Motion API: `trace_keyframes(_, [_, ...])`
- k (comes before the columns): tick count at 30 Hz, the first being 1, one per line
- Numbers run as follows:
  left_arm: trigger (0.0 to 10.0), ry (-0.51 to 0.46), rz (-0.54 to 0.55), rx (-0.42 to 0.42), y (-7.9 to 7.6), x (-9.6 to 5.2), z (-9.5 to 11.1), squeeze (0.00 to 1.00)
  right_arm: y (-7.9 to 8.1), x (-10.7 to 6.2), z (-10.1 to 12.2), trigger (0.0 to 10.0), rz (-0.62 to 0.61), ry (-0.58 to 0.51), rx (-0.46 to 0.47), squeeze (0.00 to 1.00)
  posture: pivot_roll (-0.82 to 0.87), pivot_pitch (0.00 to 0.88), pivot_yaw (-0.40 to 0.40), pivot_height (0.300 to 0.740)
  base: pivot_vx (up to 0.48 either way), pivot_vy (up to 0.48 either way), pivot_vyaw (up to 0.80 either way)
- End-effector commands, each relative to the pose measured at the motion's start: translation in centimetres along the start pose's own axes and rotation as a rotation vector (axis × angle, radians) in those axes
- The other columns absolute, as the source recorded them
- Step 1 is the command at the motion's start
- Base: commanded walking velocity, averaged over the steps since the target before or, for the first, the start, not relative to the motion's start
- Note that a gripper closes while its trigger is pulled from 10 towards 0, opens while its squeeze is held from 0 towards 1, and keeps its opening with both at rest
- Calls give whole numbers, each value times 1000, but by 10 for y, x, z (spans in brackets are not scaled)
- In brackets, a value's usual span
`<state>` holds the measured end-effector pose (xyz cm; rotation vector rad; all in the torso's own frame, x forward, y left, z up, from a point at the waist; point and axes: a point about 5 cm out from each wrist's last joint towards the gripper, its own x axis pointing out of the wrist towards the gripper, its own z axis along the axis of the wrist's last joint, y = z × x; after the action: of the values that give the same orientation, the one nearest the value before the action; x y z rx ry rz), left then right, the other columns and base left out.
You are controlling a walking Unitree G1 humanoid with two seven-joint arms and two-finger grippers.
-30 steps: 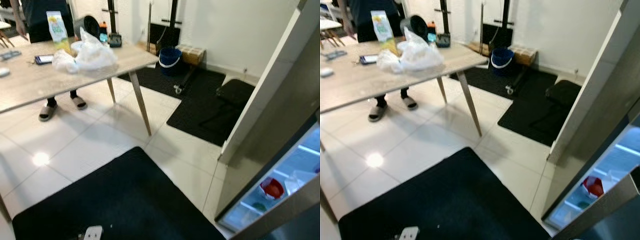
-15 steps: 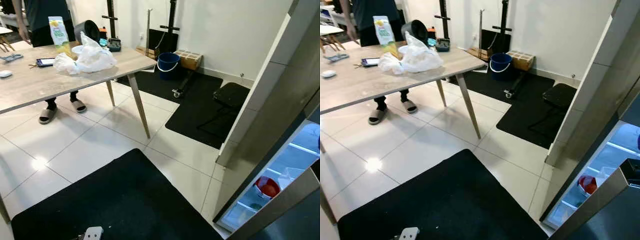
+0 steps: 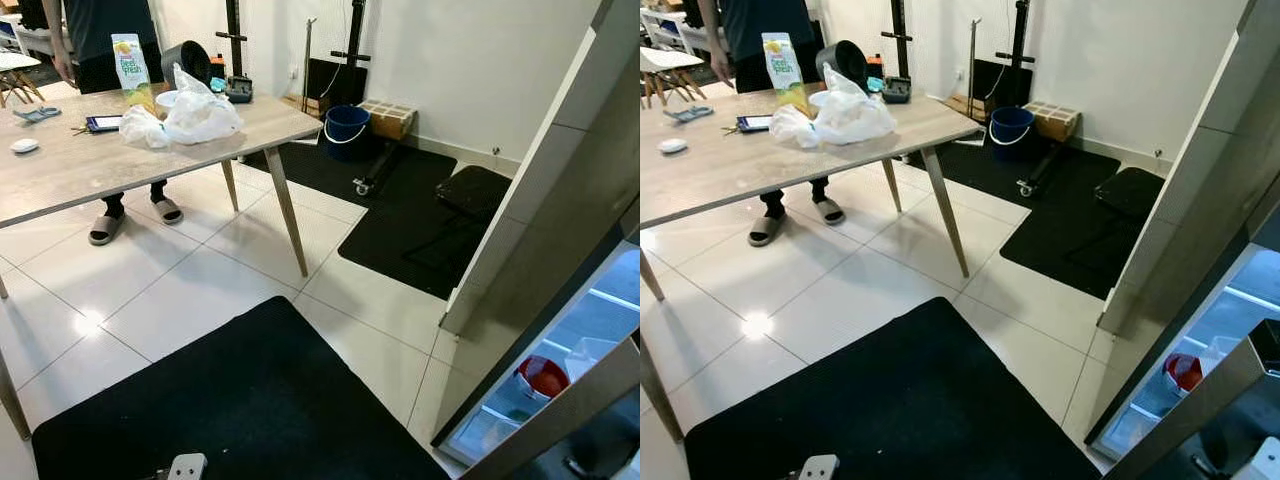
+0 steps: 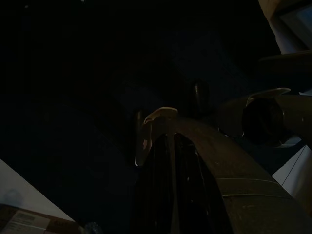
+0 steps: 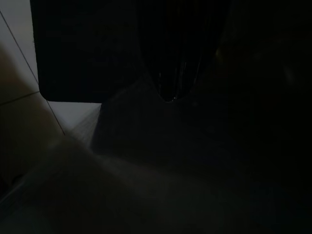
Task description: Restocking fridge
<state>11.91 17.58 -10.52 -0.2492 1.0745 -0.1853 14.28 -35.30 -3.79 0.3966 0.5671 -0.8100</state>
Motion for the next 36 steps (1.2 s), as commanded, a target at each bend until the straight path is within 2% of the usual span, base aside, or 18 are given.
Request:
trace_keyframes(1, [10000,30,-21,-5,-6,1,-9,0,12,7,30,10000,47,-112,61,0,29,0,-62,740,0,0,0])
trace_keyframes(5, [10000,34,-21,-5,-6,0,-10,0,25,9,41,10000,105,-149,84,0,29,0,-63,740,0,0,0])
trace_keyframes(9, [10000,37,-18,-7,-5,-1,-13,0,59,13,61,10000,233,-209,91,0,35,0,-62,740,0,0,0])
trace_keyframes(10, [10000,38,-17,-7,-5,-1,-13,0,66,13,65,10000,255,-219,84,0,35,0,-62,740,0,0,0])
trace_keyframes(11, [10000,38,-17,-7,-5,-1,-13,0,66,13,65,10000,255,-219,84,0,35,0,-62,740,0,0,0])
trace_keyframes(12, [10000,40,-16,-7,-4,-1,-14,0,79,13,73,10000,305,-244,84,0,37,0,-63,740,0,0,0])
trace_keyframes(15, [10000,43,-13,-8,-3,-2,-16,0,90,13,81,10000,339,-266,77,0,38,0,-63,740,0,0,0])
trace_keyframes(16, [10000,45,-12,-8,-2,-3,-17,0,100,12,89,10000,370,-284,72,0,42,0,-62,740,0,0,0])
trace_keyframes(24, [10000,41,-11,-10,-2,-3,-17,0,122,10,100,10000,434,-305,71,0,45,0,-63,740,0,0,0])
trace_keyframes(30, [10000,38,-11,-9,-1,-3,-16,0,133,8,97,10000,477,-298,51,0,57,0,-64,740,0,0,0])
trace_keyframes(31, [10000,37,-10,-10,0,-3,-16,0,134,9,90,10000,485,-265,12,0,57,0,-64,740,0,0,0])
trace_keyframes(32, [10000,36,-9,-9,0,-3,-15,0,131,9,76,10000,473,-210,-74,0,57,0,-65,740,0,0,0])
trace_keyframes(33, [10000,36,-9,-9,0,-3,-15,0,131,9,76,10000,473,-210,-74,0,57,0,-65,740,0,0,0])
trace_keyframes(35, [10000,36,-7,-8,0,-3,-15,0,122,10,50,10000,453,-102,-201,0,57,0,-65,740,0,0,0])
trace_keyframes(36, [10000,37,-6,-7,0,-4,-15,0,117,9,39,10000,446,-59,-235,0,57,0,-65,740,0,0,0])
